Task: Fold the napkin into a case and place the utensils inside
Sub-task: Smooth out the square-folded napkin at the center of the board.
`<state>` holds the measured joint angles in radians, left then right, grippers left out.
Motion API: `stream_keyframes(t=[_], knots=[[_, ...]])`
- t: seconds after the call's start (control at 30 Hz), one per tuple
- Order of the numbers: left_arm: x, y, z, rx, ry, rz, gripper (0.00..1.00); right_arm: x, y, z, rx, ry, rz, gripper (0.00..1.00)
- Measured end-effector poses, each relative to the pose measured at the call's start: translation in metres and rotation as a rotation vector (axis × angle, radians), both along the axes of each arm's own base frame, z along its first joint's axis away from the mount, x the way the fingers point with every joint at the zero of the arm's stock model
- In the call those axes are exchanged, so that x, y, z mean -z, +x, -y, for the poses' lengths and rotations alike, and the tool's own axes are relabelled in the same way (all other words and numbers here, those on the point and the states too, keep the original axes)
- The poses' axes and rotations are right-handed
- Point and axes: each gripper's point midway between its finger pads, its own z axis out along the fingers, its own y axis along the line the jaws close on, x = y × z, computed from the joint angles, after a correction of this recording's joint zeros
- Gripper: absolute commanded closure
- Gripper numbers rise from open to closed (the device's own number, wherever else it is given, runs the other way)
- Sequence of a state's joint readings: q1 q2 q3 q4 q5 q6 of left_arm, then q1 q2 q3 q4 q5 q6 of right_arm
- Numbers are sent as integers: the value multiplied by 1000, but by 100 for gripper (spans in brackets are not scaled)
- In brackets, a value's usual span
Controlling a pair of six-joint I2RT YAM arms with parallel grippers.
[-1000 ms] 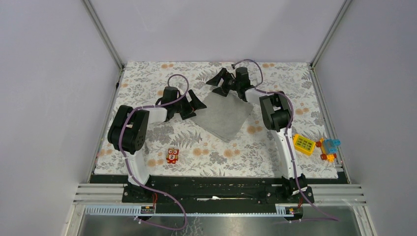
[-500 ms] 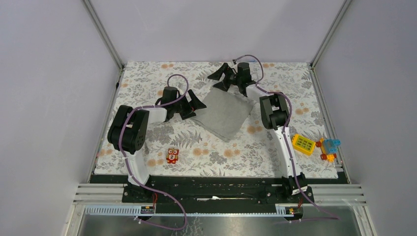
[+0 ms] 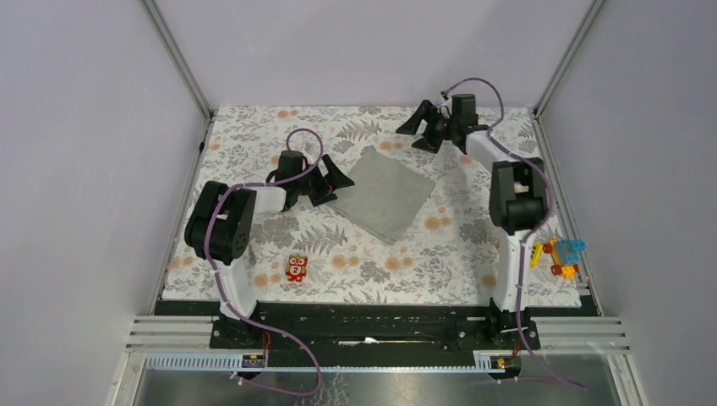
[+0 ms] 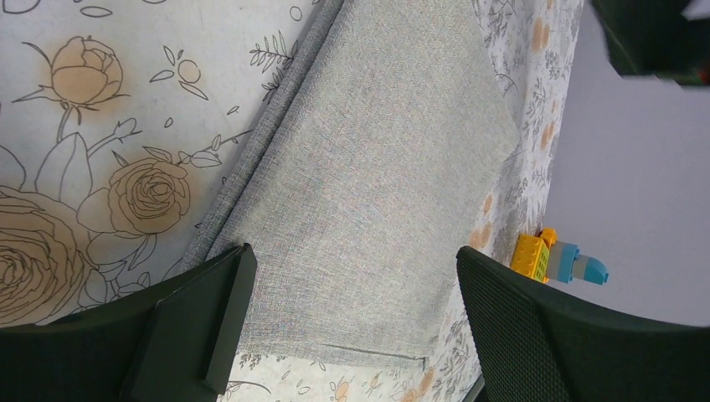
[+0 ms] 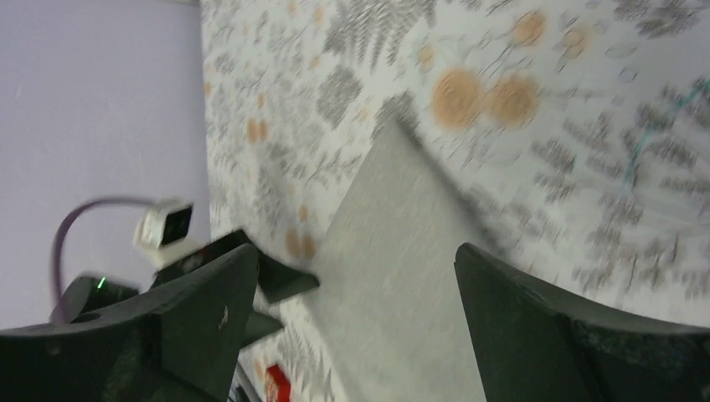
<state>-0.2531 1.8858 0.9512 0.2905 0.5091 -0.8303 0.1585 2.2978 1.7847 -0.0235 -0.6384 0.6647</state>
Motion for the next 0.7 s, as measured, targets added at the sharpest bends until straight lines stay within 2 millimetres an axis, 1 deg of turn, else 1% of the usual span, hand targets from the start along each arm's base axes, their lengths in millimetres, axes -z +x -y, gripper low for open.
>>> stream_keyframes(t=[0.03,0.07,0.13,0.17,0.2,0.27,0.37,0.47,0.53,0.7], knots=[[0,0,0,-2,-2,0,2,-15,-12,7,3,-1,19,7],[0,0,0,-3,-5,2,2,-28,-22,9,0,8,45,7],[0,0,0,-6,-8,1,2,-48,-45,7,-17,45,89,7],[0,0,0,-7,-9,1,2,-53,-56,3,-29,66,112,7],[0,0,-1,-9,-10,0,2,-52,-66,0,-40,83,117,7],[0,1,-1,-11,-12,-1,2,-36,-77,-4,-53,99,99,7],[0,0,-1,-11,-12,-2,2,0,-86,-7,-57,105,25,7],[0,1,-1,-14,-15,-2,2,36,-88,2,-28,110,-41,7],[0,1,-1,-17,-17,-4,2,51,-89,11,-3,125,-73,7],[0,0,-2,-27,-23,-2,1,53,-78,31,31,210,-78,8]])
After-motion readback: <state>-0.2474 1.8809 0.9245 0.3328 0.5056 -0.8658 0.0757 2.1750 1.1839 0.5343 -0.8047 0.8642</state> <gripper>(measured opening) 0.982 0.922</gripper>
